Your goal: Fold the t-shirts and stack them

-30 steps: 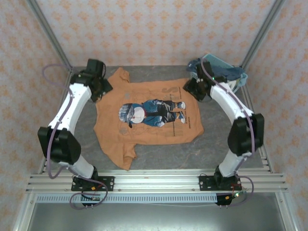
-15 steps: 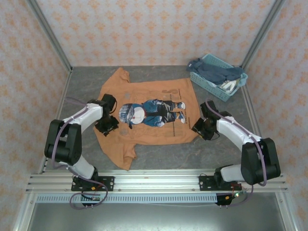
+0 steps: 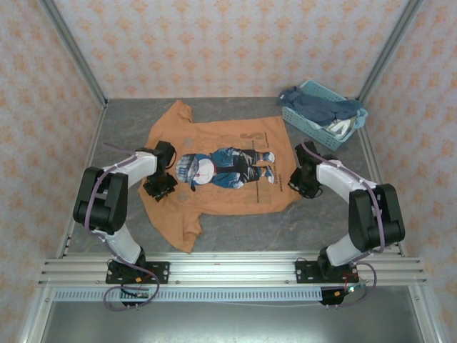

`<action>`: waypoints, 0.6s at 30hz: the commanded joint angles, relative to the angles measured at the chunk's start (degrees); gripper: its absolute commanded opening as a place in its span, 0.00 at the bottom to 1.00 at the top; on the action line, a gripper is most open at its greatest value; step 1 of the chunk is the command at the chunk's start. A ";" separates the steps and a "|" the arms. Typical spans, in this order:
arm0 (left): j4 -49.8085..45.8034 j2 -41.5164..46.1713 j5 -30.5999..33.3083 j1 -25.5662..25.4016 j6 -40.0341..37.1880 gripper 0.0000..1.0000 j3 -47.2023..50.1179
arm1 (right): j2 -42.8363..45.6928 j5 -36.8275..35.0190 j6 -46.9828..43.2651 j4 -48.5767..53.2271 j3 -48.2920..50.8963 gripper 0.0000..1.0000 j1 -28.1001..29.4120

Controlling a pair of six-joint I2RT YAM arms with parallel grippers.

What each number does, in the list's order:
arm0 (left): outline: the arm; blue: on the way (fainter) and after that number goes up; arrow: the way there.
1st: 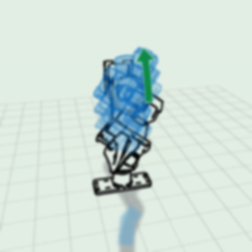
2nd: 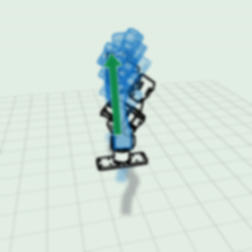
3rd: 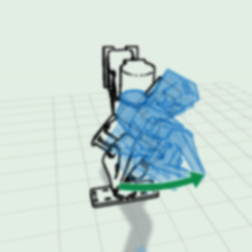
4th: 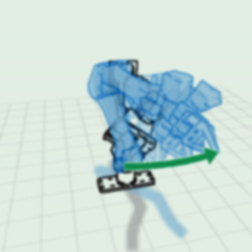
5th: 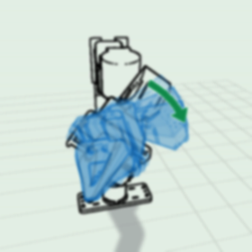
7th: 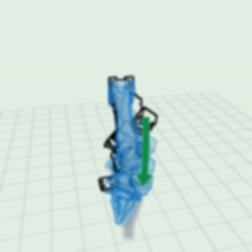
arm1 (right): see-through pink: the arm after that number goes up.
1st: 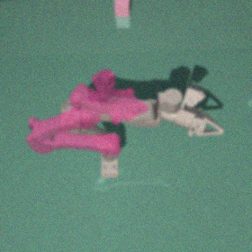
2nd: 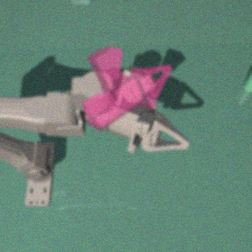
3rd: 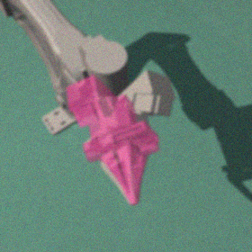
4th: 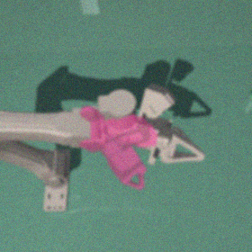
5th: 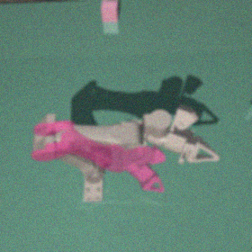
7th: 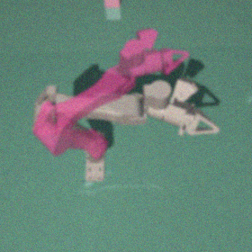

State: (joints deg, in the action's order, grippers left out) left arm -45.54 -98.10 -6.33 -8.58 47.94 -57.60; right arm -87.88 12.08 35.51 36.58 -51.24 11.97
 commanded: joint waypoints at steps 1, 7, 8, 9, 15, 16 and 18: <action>-0.35 -1.61 3.69 0.41 -1.25 0.26 -1.22 | -1.01 -2.72 -0.38 3.07 -0.37 0.13 -0.67; -0.80 -1.61 3.60 0.32 -2.83 0.26 -1.99 | 2.59 -2.78 0.88 2.83 2.72 0.32 -0.63; -0.77 -1.81 3.52 0.32 -3.06 0.25 -1.99 | 2.38 -2.46 0.67 2.11 3.28 0.32 -0.63; -0.74 -1.99 3.43 0.32 -3.25 0.25 -1.99 | 1.83 -1.89 0.33 1.04 3.58 0.32 -0.70; -0.78 -2.62 3.69 0.32 -4.17 0.24 -1.99 | -3.53 -2.29 -0.65 -2.73 2.29 0.20 -0.74; -0.87 -2.62 3.78 0.32 -4.30 0.23 -2.12 | -4.08 -2.48 -0.78 -2.34 1.75 0.16 -0.73; -1.17 -2.71 4.12 0.30 -4.57 0.22 -2.38 | -3.27 -2.57 -0.79 -1.36 1.19 0.09 -0.64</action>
State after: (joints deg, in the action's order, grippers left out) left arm -45.60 -99.55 -5.23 -8.58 44.66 -59.22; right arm -90.32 11.31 35.22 35.35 -49.15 11.46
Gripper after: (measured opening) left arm 0.225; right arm 0.101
